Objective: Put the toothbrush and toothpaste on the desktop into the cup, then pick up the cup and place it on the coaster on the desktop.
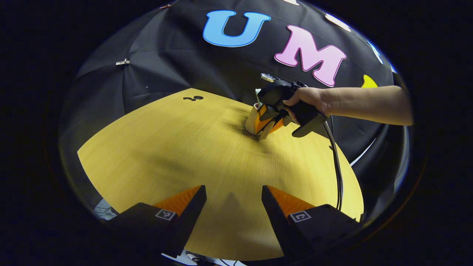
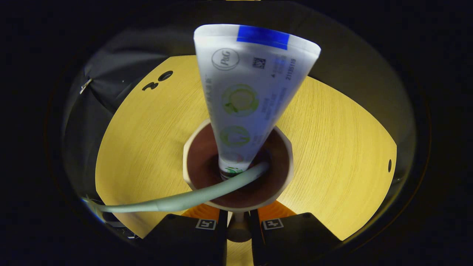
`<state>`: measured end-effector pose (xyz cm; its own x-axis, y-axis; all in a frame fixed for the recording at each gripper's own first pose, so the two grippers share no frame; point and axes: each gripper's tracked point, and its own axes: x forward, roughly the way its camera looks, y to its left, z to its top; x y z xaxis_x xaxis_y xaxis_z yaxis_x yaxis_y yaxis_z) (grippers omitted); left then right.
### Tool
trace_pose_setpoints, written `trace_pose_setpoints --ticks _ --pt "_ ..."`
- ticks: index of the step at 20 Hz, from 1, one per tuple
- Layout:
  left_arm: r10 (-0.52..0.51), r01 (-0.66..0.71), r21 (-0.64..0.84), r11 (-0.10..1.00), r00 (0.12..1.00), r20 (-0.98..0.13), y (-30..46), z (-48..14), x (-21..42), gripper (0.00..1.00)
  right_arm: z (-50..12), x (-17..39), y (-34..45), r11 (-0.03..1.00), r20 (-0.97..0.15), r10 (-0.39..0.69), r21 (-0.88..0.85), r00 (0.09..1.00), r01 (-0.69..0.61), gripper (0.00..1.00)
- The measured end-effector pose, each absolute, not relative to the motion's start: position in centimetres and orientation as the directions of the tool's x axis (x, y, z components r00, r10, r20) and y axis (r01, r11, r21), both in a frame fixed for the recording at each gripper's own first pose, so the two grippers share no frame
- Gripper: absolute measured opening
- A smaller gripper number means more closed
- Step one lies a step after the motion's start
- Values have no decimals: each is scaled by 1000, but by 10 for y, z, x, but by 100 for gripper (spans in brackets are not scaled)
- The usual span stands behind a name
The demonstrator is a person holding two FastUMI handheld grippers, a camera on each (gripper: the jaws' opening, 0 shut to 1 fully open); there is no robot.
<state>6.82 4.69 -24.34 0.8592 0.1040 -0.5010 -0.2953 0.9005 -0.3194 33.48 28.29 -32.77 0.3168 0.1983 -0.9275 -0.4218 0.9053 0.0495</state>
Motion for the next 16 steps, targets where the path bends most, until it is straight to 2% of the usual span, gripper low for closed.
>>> trace_pose_setpoints --ticks 1,5,7,9,12,16 --pt "108 -300 -319 899 858 -502 48 -243 67 96 -326 332 279 904 -929 198 50 313 -424 30" --pt "119 -312 -318 895 855 -505 50 -241 66 96 -315 336 283 906 -914 222 64 341 -418 37" --pt "121 -309 -313 898 858 -500 49 -236 66 96 -309 334 280 903 -907 227 59 355 -426 72" --pt "121 -305 -305 902 858 -499 48 -232 65 96 -296 324 271 908 -897 241 73 371 -413 71" --pt "120 -292 -298 909 866 -485 47 -217 62 96 -268 311 250 926 -862 266 103 433 -363 96" --pt "118 -267 -289 919 888 -445 46 -187 61 96 -201 295 203 945 -746 265 74 610 -320 99"
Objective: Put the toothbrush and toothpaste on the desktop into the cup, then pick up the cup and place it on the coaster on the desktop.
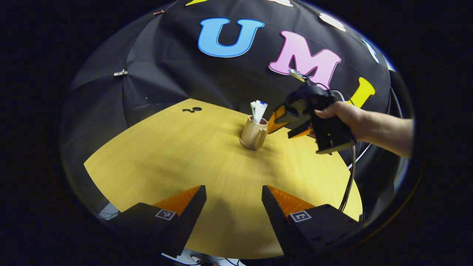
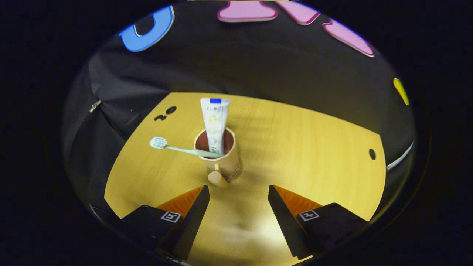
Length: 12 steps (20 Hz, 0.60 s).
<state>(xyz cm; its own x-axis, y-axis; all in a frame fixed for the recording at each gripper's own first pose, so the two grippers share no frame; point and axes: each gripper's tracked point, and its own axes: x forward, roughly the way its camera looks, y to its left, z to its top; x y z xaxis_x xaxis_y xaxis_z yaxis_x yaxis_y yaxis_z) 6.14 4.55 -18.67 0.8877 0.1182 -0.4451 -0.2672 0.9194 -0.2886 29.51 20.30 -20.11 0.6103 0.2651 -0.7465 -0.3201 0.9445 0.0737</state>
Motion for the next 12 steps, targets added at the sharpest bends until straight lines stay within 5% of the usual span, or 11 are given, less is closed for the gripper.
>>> trace_pose_setpoints --ticks 6,12 --pt "117 -201 -264 943 946 -301 45 -109 63 96 -63 243 147 963 -441 264 65 858 -262 99" --pt "106 -124 -202 971 990 -98 46 -7 64 96 44 148 93 983 -167 184 57 969 -177 98"
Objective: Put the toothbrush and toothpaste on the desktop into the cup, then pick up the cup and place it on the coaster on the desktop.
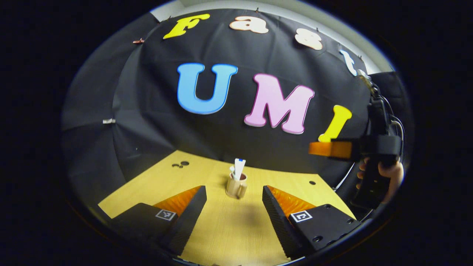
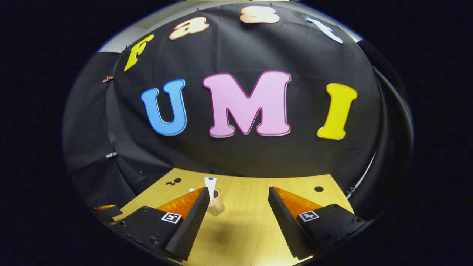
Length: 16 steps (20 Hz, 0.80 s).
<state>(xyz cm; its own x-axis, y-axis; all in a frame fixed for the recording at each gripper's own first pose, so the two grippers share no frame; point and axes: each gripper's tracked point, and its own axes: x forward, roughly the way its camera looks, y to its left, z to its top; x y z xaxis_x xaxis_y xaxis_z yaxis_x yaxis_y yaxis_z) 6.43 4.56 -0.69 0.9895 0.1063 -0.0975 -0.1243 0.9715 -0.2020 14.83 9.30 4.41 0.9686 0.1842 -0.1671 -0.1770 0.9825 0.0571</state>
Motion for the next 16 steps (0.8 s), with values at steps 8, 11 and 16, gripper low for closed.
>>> trace_pose_setpoints --ticks 8,11,16 --pt "163 -146 -216 965 985 62 33 38 5 97 86 32 46 996 50 42 74 998 -46 98" --pt "133 -113 -234 966 988 74 26 32 -16 97 74 -16 33 999 76 -30 41 997 27 98" --pt "113 -93 -203 975 990 90 23 31 -39 97 34 -65 46 999 20 -23 41 1000 22 98"
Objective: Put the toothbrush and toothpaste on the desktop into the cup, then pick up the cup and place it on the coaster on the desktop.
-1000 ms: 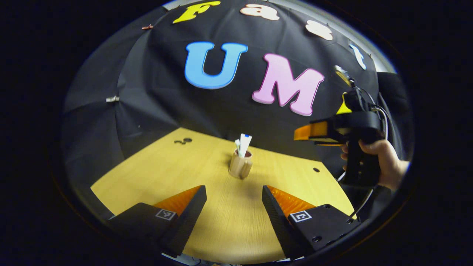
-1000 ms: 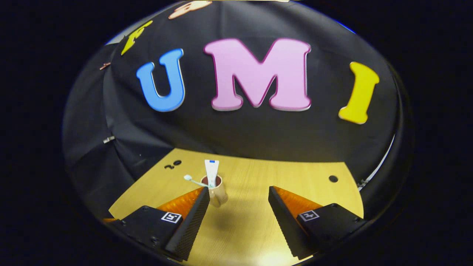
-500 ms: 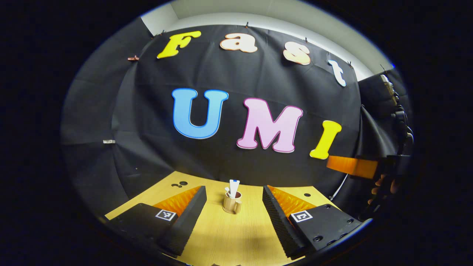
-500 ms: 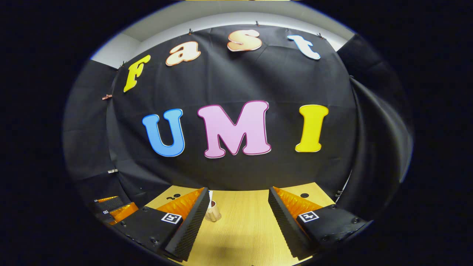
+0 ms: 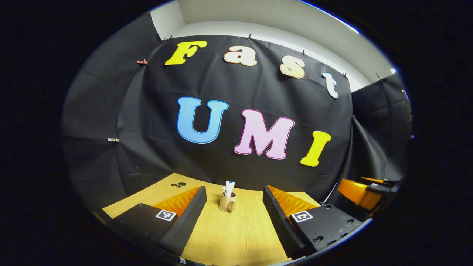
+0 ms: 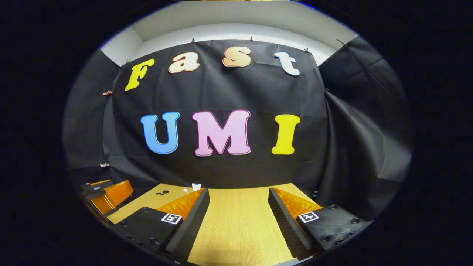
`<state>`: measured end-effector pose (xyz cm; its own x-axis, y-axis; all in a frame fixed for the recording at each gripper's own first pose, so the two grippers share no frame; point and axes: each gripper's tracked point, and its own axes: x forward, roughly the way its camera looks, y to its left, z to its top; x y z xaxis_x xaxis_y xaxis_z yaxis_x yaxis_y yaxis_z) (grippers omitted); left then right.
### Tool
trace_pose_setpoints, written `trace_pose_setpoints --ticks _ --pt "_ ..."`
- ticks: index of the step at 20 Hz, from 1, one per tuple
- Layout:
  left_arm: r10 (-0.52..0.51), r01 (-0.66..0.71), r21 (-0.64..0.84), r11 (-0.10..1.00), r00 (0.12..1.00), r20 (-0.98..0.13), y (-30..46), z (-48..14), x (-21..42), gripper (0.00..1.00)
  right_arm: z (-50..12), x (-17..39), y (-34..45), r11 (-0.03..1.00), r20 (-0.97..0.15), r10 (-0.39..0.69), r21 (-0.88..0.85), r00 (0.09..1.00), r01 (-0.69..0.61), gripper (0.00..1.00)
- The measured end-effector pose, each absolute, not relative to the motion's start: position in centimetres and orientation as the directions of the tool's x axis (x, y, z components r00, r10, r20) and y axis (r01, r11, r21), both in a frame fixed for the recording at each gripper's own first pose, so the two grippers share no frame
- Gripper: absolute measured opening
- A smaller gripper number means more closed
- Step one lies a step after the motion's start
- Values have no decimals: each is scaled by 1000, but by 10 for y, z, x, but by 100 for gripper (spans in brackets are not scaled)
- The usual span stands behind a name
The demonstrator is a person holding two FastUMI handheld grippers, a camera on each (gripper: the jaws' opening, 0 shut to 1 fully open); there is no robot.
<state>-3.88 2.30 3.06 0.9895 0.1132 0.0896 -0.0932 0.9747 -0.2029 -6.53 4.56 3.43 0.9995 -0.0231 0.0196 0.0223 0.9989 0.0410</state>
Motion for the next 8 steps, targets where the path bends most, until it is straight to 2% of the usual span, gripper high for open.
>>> trace_pose_setpoints --ticks 8 --pt "134 -117 -180 977 987 85 37 31 -59 97 29 -69 51 999 -9 0 54 1000 1 98"
